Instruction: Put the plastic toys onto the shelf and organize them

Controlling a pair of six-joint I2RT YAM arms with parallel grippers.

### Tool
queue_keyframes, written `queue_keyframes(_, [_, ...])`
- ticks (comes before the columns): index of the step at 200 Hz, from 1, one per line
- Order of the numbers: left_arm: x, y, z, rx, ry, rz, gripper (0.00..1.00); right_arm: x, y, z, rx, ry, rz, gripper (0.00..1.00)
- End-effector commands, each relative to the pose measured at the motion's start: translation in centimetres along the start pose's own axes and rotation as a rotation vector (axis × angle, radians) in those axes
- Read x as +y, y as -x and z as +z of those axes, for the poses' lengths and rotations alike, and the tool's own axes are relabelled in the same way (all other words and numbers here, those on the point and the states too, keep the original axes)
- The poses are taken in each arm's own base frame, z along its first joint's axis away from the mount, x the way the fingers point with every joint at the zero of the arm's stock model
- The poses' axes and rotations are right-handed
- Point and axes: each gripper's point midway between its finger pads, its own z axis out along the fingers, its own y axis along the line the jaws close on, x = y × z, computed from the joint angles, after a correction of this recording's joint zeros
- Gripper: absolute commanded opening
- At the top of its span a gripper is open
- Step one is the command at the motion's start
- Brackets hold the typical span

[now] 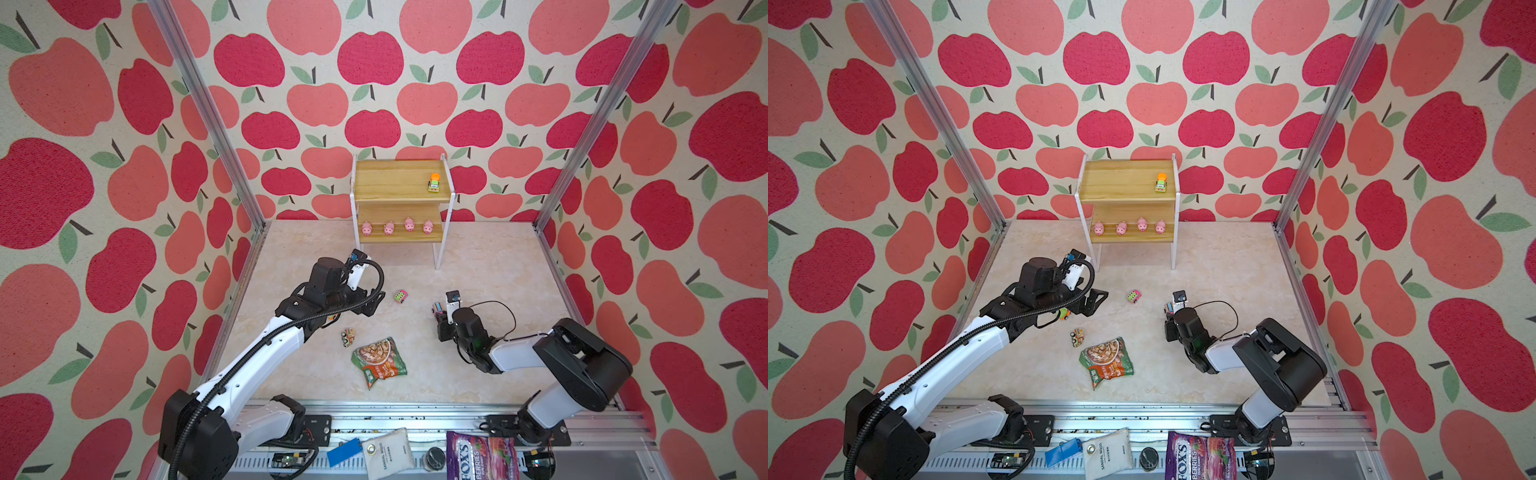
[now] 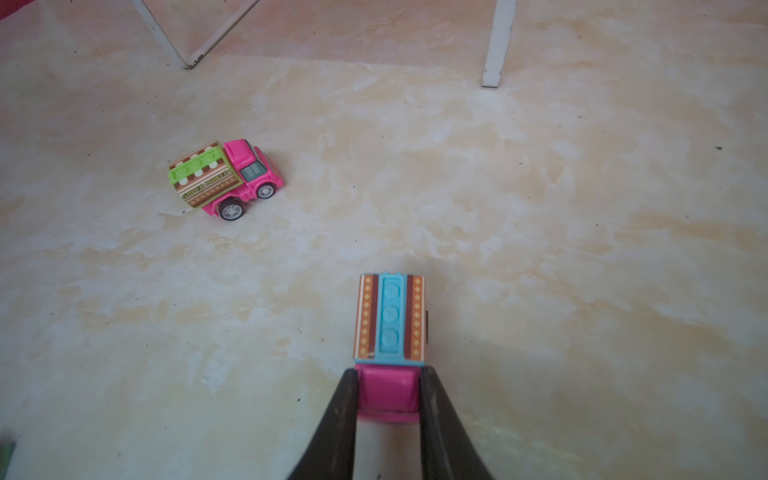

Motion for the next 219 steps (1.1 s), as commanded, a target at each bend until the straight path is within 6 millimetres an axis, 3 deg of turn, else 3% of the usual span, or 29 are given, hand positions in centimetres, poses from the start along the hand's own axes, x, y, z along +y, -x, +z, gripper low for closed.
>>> queue_keyframes(1, [0.2, -0.1, -0.2, -0.006, 0.008, 0.022, 0.99, 0.6, 1.2, 0.1, -0.017, 0.024, -0.013, 0.21])
queue_keyframes(39, [0.2, 0.1, -0.3, -0.011, 0.010, 0.021, 0.99, 1.3, 3.6, -1.9, -0.039, 0.060, -0.045, 0.18])
queue_keyframes(87, [0.3, 0.4, -0.5, -0.018, 0.013, 0.015, 0.99, 3.0, 8.0, -6.8, -0.005, 0.122, -0.091, 0.19])
queue_keyframes(123, [0.4, 1.4, -1.2, -0.053, 0.024, -0.004, 0.99, 4.0, 14.1, -11.0, -0.038, 0.118, -0.101, 0.19])
queue_keyframes(148, [0.3, 2.1, -1.6, -0.083, 0.022, -0.011, 0.99, 5.0, 19.8, -12.7, -0.082, 0.101, -0.102, 0.19])
queue_keyframes(190, [0.2, 2.4, -1.9, -0.098, 0.025, -0.019, 0.99, 6.5, 28.4, -12.8, -0.125, 0.040, -0.089, 0.20])
queue_keyframes(194, [0.1, 2.9, -2.7, -0.121, 0.026, -0.013, 0.99, 6.7, 29.0, -12.7, -0.128, 0.034, -0.090, 0.20])
queue_keyframes(219, [0.0, 2.9, -2.9, -0.127, 0.024, -0.007, 0.99, 7.0, 32.4, -11.7, -0.153, -0.020, -0.079, 0.21])
